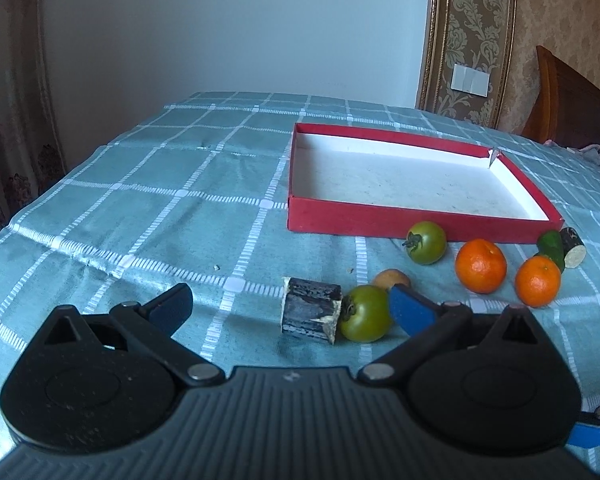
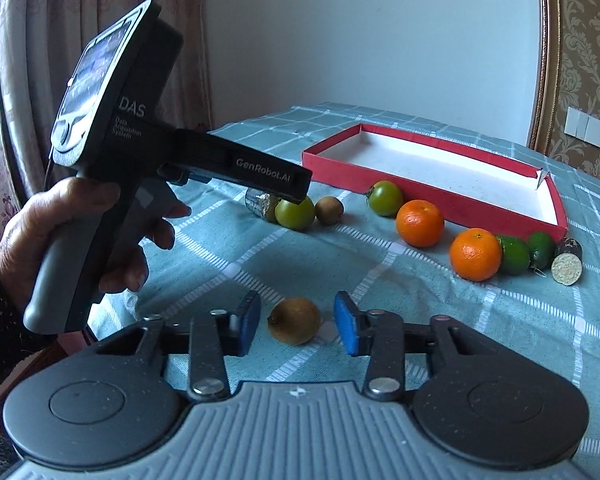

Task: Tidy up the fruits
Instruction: 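Lift the kiwi with the right gripper while the left gripper grasps the dark cylinder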

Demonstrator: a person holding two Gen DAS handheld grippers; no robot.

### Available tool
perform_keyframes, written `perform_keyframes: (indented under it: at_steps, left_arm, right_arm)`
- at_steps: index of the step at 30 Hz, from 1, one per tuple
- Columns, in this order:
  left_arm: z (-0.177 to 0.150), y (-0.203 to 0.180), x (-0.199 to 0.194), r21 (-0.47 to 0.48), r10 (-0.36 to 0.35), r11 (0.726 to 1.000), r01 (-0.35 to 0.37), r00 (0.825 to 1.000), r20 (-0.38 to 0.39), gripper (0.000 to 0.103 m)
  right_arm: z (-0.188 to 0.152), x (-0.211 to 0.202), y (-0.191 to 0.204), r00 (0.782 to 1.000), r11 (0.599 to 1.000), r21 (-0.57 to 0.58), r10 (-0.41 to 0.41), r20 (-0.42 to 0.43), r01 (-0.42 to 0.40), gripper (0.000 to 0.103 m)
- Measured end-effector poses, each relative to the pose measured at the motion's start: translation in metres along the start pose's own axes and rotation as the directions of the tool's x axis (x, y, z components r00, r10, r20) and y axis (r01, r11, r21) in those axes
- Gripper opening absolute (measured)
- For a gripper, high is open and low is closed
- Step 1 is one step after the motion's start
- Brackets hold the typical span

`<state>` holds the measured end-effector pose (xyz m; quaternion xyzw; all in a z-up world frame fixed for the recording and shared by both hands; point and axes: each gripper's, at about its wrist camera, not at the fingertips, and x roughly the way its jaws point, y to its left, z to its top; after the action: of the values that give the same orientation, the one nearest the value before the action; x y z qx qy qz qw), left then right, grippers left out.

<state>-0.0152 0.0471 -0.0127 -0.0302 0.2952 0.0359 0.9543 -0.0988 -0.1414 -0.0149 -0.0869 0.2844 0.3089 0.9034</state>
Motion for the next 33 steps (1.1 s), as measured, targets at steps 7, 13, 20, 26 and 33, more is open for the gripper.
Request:
perform_keyframes:
  at_steps: [7, 13, 20, 26, 33]
  left_arm:
    - [-0.002, -0.001, 0.001, 0.004, -0.014, 1.0, 0.014, 1.0, 0.001, 0.103]
    - [-0.006, -0.006, 0.0, 0.035, -0.025, 0.999, 0.024, 1.0, 0.01, 0.103]
    - [-0.006, -0.003, 0.005, 0.058, -0.02, 0.998, 0.018, 0.999, 0.031, 0.103]
    - [-0.011, -0.006, 0.0, 0.105, -0.033, 0.994, 0.025, 0.996, 0.078, 0.103]
    - [-0.013, 0.01, -0.001, 0.201, -0.095, 0.976, 0.079, 0.993, 0.071, 0.102]
  right_arm:
    - [-0.005, 0.007, 0.008, 1.0, 0.999, -0.038, -0.029, -0.011, 0.029, 0.029]
    - [-0.005, 0.003, 0.006, 0.998, 0.997, -0.027, -0.068, 0.018, 0.068, 0.029]
    - [-0.004, -0.002, -0.016, 0.992, 0.992, 0.046, -0.12, 0.037, 0.118, 0.029]
    - [-0.004, -0.008, -0.027, 0.987, 0.986, 0.078, -0.149, 0.052, 0.144, 0.029]
    - [-0.002, -0.011, -0.034, 0.986, 0.985, 0.088, -0.152, 0.067, 0.146, 0.029]
